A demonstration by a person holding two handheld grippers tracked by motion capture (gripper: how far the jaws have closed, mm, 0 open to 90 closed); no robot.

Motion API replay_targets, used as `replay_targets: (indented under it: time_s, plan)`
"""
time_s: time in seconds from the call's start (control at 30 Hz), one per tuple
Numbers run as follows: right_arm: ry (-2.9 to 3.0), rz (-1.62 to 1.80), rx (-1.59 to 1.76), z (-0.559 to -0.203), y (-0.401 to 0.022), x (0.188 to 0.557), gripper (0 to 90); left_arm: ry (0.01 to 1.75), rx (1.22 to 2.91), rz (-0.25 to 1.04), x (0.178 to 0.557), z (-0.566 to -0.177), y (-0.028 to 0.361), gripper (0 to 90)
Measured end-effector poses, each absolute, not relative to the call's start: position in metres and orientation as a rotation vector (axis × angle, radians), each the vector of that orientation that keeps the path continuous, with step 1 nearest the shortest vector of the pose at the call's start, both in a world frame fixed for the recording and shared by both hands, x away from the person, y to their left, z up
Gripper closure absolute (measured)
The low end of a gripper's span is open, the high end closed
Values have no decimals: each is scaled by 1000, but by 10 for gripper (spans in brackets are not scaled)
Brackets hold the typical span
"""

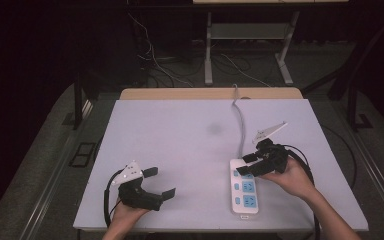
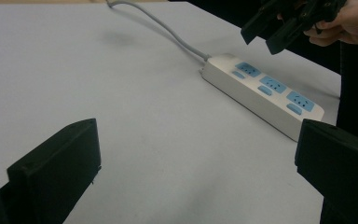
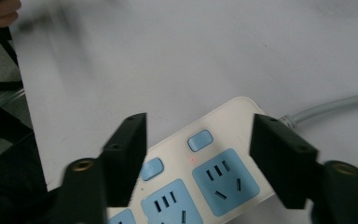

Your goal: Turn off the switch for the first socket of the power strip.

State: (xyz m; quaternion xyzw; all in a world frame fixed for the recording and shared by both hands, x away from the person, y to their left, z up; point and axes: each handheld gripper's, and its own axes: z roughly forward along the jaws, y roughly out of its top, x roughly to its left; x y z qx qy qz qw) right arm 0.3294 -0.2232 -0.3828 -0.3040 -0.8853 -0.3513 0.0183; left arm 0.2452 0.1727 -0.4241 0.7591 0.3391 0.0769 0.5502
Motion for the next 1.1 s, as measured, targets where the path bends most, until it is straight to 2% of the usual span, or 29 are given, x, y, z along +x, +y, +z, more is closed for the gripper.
replay_targets:
  time_s: [0.07,0.1,0.17,0.23,0.27,0.3,0.33,0.47,0.7,1.1]
  plan:
    - [-2755,-1079,-948,-384,-223,331,529,802,1798,183,245,-424,173,0]
    - [-2755,-1079,-948,-384,-223,331,529,802,1798,182,246,-424,173,0]
    - [-2757,-1070,-947,-386,-223,333,628,803,1797,182,246,-424,173,0]
    - [-2758,-1071,-943,-387,-223,333,682,803,1797,182,246,-424,173,0]
    - [-2758,-1071,-943,-387,-223,333,682,803,1797,181,246,-424,173,0]
    - [-2757,-1063,-935,-388,-222,335,728,803,1797,181,246,-424,173,0]
    - [-2757,-1063,-935,-388,-222,335,728,803,1797,181,246,-424,173,0]
    - [-2763,-1041,-928,-392,-218,337,819,802,1797,180,246,-425,173,0]
    - [-2790,-1001,-925,-398,-214,340,892,803,1797,178,246,-425,173,0]
    - [-2786,-983,-911,-406,-205,343,895,808,1794,173,247,-425,174,0]
